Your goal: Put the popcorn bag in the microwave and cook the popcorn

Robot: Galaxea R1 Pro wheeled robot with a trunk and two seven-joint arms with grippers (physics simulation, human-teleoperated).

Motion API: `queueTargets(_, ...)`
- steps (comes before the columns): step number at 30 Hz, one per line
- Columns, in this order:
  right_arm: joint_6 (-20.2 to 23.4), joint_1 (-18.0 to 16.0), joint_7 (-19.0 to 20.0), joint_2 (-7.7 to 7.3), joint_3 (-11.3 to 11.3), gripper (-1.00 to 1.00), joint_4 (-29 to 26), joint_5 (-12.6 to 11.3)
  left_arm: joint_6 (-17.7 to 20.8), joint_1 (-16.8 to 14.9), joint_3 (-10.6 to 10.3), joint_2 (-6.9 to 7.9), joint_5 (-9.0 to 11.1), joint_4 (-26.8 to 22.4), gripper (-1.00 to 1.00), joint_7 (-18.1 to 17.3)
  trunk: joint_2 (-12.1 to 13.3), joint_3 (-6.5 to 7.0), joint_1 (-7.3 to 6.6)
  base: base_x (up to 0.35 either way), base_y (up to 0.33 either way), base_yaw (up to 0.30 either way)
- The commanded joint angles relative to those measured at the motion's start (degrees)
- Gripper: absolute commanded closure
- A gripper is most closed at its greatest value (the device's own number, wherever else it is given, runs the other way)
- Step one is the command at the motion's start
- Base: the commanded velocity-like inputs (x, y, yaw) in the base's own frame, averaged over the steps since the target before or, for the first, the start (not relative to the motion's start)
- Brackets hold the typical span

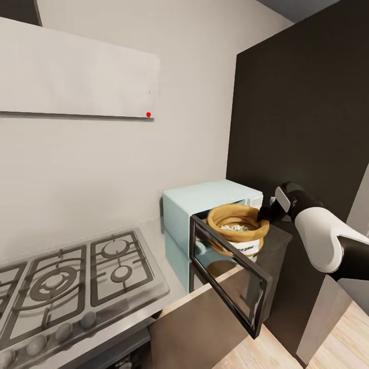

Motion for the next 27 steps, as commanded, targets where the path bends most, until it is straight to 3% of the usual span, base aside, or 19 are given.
queueTargets(1, 0.2, -0.1, -0.5, 0.01, -0.5, 1.0, 0.1, 0.3, -0.1, 0.0, 0.1, -0.01, 0.2, 0.0, -1.0, 0.2, -0.1, -0.07, 0.01, 0.0, 0.0, 0.0)
queueTargets(27, 0.2, 0.0, -1.0, -0.01, -0.5, 1.0, 2.7, 0.1, -0.1, 0.0, 0.1, 0.0, 0.2, 0.0, -1.0, 0.2, -0.1, -0.07, 0.01, 0.0, 0.0, 0.0)
